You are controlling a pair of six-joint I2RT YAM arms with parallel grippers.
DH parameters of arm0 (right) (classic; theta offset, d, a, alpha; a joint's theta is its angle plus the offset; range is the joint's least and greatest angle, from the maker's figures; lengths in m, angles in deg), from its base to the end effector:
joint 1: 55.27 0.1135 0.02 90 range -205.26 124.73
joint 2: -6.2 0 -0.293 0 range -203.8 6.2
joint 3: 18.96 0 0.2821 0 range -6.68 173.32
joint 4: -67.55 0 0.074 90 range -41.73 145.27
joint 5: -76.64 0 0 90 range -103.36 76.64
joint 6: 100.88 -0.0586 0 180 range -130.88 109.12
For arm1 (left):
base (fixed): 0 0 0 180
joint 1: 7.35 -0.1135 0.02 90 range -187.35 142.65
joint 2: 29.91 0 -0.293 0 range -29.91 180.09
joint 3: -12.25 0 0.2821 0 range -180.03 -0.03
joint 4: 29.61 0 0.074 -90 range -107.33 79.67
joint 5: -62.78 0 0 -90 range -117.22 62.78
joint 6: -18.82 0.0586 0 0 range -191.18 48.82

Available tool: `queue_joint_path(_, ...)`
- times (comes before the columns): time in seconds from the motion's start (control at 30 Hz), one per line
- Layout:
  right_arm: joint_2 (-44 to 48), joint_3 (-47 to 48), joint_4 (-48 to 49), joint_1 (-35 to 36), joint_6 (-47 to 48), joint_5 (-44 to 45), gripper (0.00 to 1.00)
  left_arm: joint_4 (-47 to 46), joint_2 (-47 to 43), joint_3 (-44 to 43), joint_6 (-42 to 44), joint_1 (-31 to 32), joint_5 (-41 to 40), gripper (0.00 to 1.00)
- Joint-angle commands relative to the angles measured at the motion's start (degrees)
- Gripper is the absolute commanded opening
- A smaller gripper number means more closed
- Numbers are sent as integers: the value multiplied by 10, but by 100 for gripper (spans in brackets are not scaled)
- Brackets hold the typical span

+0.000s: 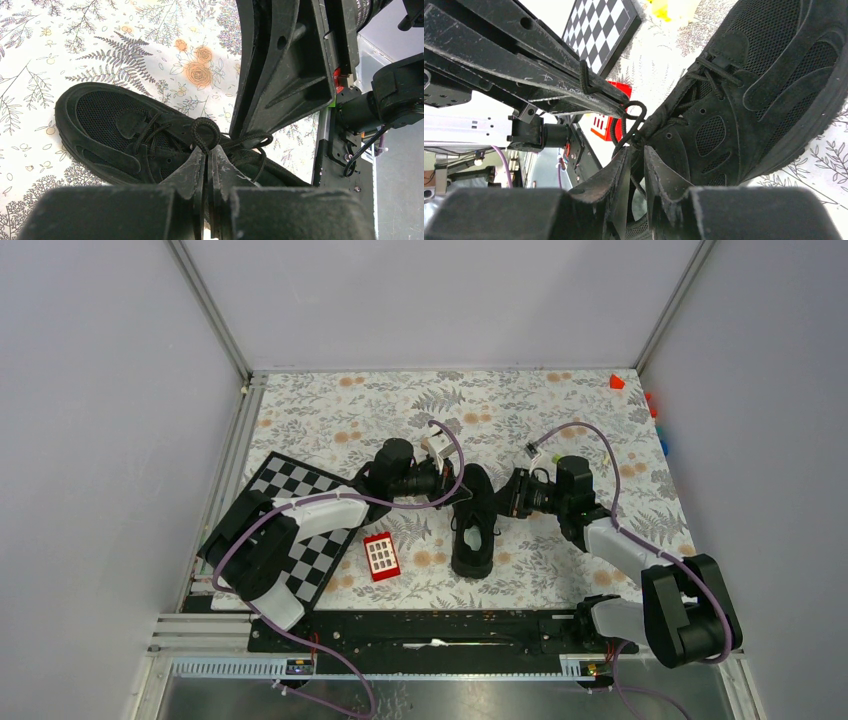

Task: Tie the shoes
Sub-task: Cross the shoelace with the shoelace.

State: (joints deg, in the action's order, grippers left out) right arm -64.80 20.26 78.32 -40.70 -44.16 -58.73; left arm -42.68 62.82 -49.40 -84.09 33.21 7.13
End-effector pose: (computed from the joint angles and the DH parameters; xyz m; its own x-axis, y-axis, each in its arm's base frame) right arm 0.2527 0.1088 0.2007 -0.7399 0.2060 -0.6404 -0.4949 0.4782 0.7256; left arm 0.2763 -0.2800 0.2227 -0.4400 0.1338 -0.8880 0.8682 0.3162 -0.3825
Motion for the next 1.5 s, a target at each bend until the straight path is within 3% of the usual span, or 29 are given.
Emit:
queue_joint_path(0.0, -4, 19, 23, 0, 11, -47, 23, -22, -8, -18, 10, 0, 3, 0)
queue_joint_path(0.77, -13, 71, -53, 47, 70, -36, 24, -20, -8, -18, 10, 0, 4, 0)
queue_joint_path(1.03, 5, 72, -74, 52, 87, 37, 24, -19, -9, -18, 10, 0, 6, 0)
queue_joint_path(1.23, -5, 79, -62, 52, 76, 1, 32, -19, -8, -18, 10, 0, 6, 0)
queue_joint_path(1.47, 28, 63, -37, 52, 52, 2, 34, -18, -8, -18, 10, 0, 7, 0)
